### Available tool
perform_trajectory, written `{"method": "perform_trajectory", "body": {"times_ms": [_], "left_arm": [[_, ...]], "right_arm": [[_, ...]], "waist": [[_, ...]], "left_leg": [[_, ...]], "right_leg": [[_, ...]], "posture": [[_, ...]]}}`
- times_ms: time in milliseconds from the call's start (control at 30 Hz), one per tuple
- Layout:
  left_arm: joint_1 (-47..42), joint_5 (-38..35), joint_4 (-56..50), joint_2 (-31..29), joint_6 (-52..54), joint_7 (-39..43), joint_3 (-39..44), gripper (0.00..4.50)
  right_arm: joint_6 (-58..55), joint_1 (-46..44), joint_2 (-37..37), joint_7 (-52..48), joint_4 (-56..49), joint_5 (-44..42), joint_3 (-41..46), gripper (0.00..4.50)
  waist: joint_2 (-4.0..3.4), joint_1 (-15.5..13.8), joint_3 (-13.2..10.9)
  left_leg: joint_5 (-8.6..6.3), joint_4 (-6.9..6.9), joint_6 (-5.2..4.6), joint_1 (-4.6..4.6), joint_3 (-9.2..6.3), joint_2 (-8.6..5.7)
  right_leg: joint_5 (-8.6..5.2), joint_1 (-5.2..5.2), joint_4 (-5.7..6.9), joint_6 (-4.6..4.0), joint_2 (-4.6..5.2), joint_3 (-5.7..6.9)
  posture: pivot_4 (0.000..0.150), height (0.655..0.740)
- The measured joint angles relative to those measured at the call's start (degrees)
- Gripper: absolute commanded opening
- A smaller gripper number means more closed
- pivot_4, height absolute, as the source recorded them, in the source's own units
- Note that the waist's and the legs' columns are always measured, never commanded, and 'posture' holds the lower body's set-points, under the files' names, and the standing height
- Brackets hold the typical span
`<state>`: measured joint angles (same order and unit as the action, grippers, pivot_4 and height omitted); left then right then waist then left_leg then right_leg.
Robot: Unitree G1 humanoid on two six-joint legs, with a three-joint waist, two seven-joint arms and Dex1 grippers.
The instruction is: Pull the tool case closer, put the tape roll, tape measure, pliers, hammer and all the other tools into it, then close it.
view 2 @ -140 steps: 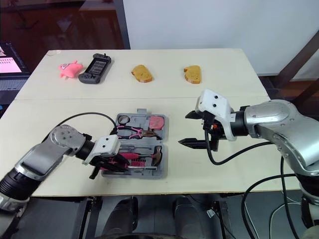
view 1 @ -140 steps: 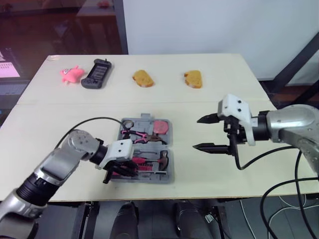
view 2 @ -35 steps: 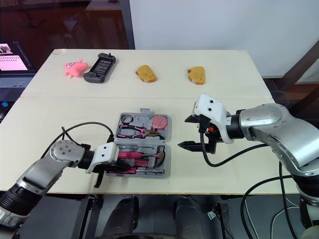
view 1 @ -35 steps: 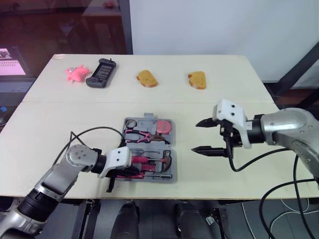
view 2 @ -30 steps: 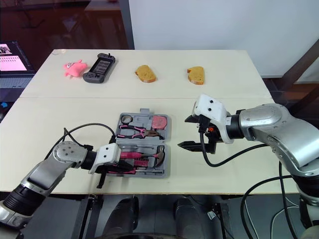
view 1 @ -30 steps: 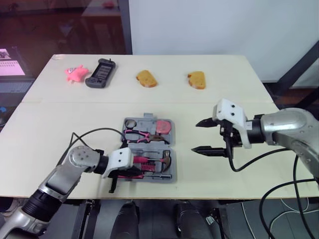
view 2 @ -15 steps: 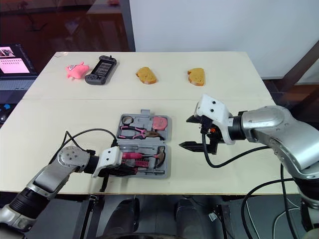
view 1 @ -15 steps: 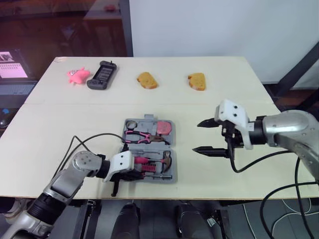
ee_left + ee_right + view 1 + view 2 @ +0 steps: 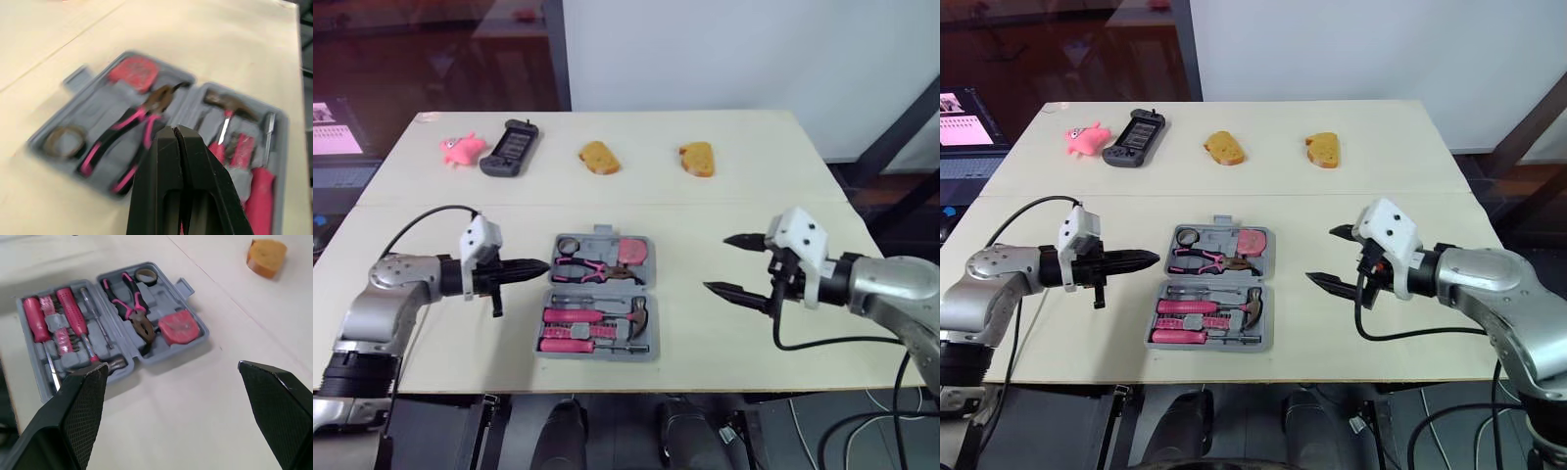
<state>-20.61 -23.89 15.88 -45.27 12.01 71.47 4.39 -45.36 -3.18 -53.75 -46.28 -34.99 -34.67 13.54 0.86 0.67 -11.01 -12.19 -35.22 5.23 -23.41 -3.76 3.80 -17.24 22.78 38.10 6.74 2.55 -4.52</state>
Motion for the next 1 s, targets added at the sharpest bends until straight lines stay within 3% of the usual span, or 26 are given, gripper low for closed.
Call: {"method": "perform_trajectory", "body": {"times_ms": [200,367,567,767,1000], "left_arm": [[-5.2,3.4,22.6,0.6,-14.9,-0.6,4.3,4.39],[-5.3,4.5,29.5,0.6,-20.3,-0.5,5.7,4.49],[1.0,4.3,30.8,-1.4,-21.1,0.0,9.8,4.49],[8.2,3.2,27.7,-1.8,-20.9,-0.4,12.5,4.49],[6.2,3.7,22.4,-1.5,-14.7,-0.2,10.1,4.49]], "right_arm": [[7.7,11.6,1.3,-2.7,4.6,2.9,7.7,4.5],[14.0,15.3,3.0,-4.8,10.4,5.3,10.0,4.5],[19.8,17.7,3.0,-7.9,16.7,7.2,12.3,4.5],[23.7,15.0,2.9,-8.8,20.7,10.3,10.1,4.5],[25.0,5.4,2.6,-10.7,24.6,14.2,0.4,4.5]], "waist": [[0.03,0.1,0.0],[0.04,0.4,0.0],[0.04,0.6,0.0],[0.04,0.2,0.0],[0.04,0.2,0.0]], "left_leg": [[0.0,-0.09,0.01,0.0,0.08,-0.03],[0.0,0.0,0.0,0.02,0.07,-0.01],[0.0,0.02,0.01,0.04,0.08,0.0],[0.0,0.01,0.02,0.06,0.09,0.0],[0.0,0.0,0.02,0.06,0.09,-0.01]], "right_leg": [[0.01,-0.06,-0.03,0.01,0.07,-0.07],[0.01,-0.02,0.0,0.03,0.04,-0.07],[0.01,-0.02,0.01,0.02,0.04,-0.08],[0.0,-0.05,0.0,0.01,0.06,-0.08],[0.01,-0.06,0.0,0.02,0.05,-0.08]], "posture": [[0.15,0.74],[0.15,0.74],[0.15,0.74],[0.15,0.74],[0.15,0.74]]}}
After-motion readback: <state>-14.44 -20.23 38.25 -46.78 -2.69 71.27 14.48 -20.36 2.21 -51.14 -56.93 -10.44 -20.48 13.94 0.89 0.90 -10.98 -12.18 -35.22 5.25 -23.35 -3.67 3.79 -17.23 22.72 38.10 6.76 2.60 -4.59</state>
